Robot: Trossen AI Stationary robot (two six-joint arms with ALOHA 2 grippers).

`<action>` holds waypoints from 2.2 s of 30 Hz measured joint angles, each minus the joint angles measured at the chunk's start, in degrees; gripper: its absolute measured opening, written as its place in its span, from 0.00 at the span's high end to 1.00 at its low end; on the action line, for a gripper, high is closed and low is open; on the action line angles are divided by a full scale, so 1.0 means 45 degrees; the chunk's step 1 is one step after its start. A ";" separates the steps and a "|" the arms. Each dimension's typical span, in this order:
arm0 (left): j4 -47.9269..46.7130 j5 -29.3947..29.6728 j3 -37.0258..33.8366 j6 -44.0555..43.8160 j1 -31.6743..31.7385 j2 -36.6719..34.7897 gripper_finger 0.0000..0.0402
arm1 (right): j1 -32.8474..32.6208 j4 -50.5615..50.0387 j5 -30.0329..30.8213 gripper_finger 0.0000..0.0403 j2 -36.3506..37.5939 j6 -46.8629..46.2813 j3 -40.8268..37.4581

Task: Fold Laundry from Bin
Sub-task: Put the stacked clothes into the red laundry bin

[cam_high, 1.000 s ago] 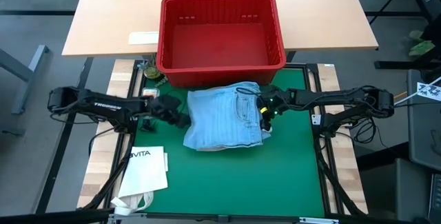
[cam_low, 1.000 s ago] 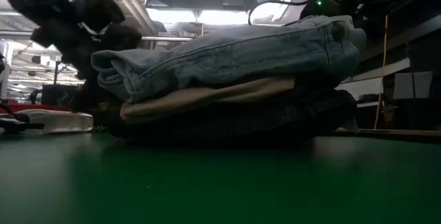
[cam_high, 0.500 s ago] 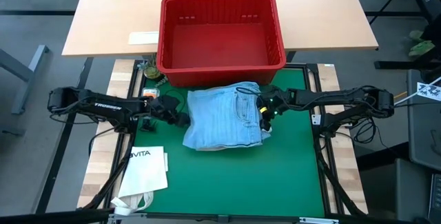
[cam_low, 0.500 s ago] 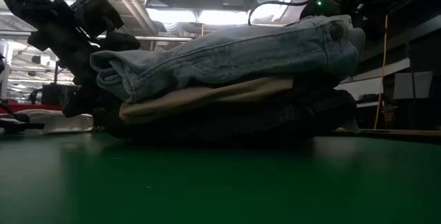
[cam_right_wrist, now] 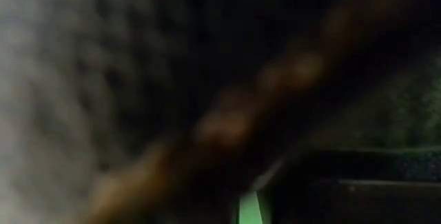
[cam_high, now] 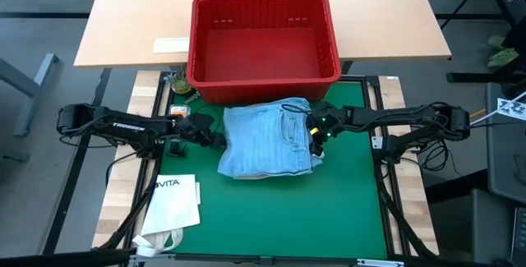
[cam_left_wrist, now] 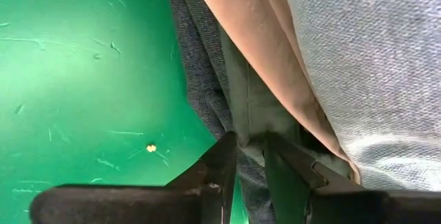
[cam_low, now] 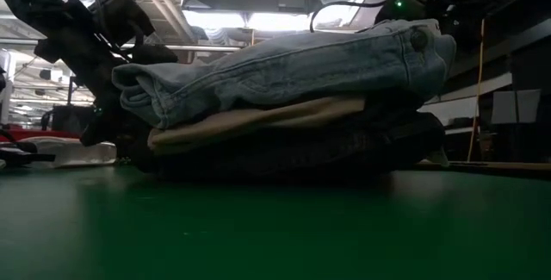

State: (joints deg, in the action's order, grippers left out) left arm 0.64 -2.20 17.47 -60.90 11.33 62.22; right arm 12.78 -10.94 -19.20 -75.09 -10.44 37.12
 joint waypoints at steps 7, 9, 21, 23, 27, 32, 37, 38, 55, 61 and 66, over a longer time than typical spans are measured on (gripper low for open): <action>-0.0053 0.0024 0.0000 -0.0499 0.0005 0.0115 0.76 | 0.0000 0.0005 0.0000 0.95 0.0000 0.0000 -0.0005; -0.0068 0.0028 0.0000 -0.0771 0.0005 0.0293 0.70 | 0.0000 0.0005 0.0000 0.95 0.0000 0.0033 -0.0008; 0.0090 -0.0022 0.0000 -0.2778 -0.0225 0.1470 0.50 | -0.0005 -0.0137 0.0000 0.95 0.0000 0.0045 -0.0010; 0.0144 0.0037 0.0000 -0.2783 -0.0319 0.1534 0.50 | -0.0005 -0.0228 0.0005 0.95 0.0000 0.0049 -0.0010; 0.0426 0.0048 -0.0005 -0.3063 -0.0384 0.1549 0.49 | -0.0005 -0.0247 0.0005 0.95 0.0000 0.0049 -0.0010; 0.0835 0.0024 -0.0005 -0.3355 -0.0395 0.1619 0.49 | -0.0005 -0.0262 0.0005 0.95 0.0000 0.0049 -0.0010; 0.1389 0.0067 -0.0005 -0.3951 -0.0701 0.2302 0.49 | -0.0005 -0.0265 0.0007 0.95 0.0000 0.0049 -0.0010; 0.1685 0.0101 -0.0005 -0.4103 -0.0802 0.2506 0.49 | -0.0005 -0.0290 0.0005 0.95 0.0000 0.0049 -0.0010; 0.3927 0.0250 -0.0015 -0.4357 -0.1122 0.3701 0.49 | -0.0005 -0.0327 0.0104 0.95 0.0000 0.0053 -0.0010; 0.3986 0.0167 -0.0015 -0.3554 -0.1120 0.3713 0.53 | -0.0015 -0.0301 0.0121 0.95 0.0000 0.0053 -0.0010; 0.4022 0.0037 -0.0015 -0.3215 -0.1117 0.3721 0.66 | -0.0015 -0.0315 0.0145 0.95 0.0000 0.0053 -0.0010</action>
State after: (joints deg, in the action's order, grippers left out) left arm 18.74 -2.03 17.41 -75.37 6.31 78.96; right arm 12.71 -12.36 -18.55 -75.09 -10.20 37.08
